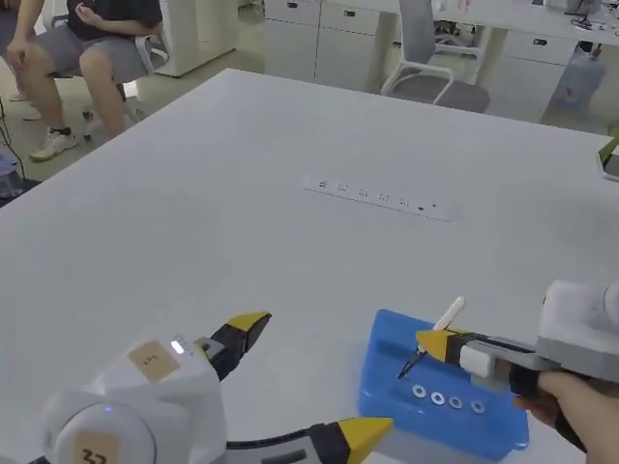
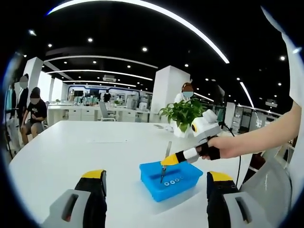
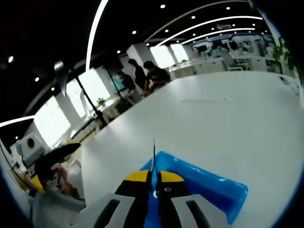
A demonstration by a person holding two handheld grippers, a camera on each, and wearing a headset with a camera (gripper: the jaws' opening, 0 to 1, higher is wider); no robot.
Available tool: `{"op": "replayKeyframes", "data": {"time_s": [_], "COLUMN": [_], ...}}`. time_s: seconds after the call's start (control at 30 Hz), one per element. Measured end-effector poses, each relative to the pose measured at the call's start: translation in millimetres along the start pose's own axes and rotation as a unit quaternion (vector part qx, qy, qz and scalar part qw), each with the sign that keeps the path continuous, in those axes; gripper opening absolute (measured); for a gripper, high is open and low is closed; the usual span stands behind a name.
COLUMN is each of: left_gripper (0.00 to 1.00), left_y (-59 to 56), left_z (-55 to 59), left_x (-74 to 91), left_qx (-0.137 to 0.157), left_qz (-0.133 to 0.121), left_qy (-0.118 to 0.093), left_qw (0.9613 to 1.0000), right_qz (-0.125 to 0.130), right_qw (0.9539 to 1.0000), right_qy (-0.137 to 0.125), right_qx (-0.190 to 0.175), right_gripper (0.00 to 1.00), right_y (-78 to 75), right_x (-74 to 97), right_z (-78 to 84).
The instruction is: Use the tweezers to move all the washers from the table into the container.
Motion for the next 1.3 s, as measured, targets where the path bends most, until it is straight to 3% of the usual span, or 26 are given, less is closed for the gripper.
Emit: {"op": "replayKeyframes", "data": {"time_s": [0.47, 0.67, 0.77, 0.93, 1.1, 1.2, 1.3], "left_gripper": [0.88, 0.86, 0.79, 0.74, 0.65, 0.58, 0.53], "left_y": [-1.4, -4.0, -7.1, -10.9, -16.8, -19.0, -19.7], "left_z": [2.2, 5.6, 9.0, 11.4, 9.6, 4.3, -5.8], "left_x": [-0.6, -1.9, -2.0, -3.0, -4.2, -4.1, -3.7], "left_qx": [-0.001, 0.004, 0.004, 0.001, 0.004, 0.001, -0.005], "left_qz": [0.002, 0.011, 0.022, 0.031, 0.061, 0.073, 0.082], "left_qy": [0.009, 0.020, 0.035, 0.050, 0.066, 0.071, 0.068], "left_qw": [1.0000, 0.9997, 0.9991, 0.9983, 0.9960, 0.9948, 0.9943], "right_qz": [0.000, -0.006, -0.004, -0.006, -0.015, -0.023, -0.047], "right_qw": [0.9964, 0.9946, 0.9939, 0.9943, 0.9927, 0.9906, 0.9862], "right_qy": [0.042, 0.036, 0.033, -0.006, -0.034, -0.036, -0.026], "right_qx": [0.073, 0.097, 0.105, 0.106, 0.115, 0.130, 0.157], "right_gripper": [0.03, 0.04, 0.04, 0.04, 0.04, 0.04, 0.04], "right_y": [-1.3, 0.2, 2.6, 8.8, 21.0, 29.7, 44.1], "right_x": [-9.0, -9.7, -8.0, 5.1, 25.4, 35.6, 47.3], "right_z": [12.8, 12.0, 9.2, -9.0, -22.6, -24.5, -20.3]}}
Point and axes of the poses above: the centre of the closed fingertips' face, and the gripper's own axes: x roughly backward along the fingers, y roughly to its left, z roughly out of its underside, the point moved 3 cm from there along x, roughly backward along the fingers, and after that the axes turned 14 degrees about x, right-handed, at the moved point
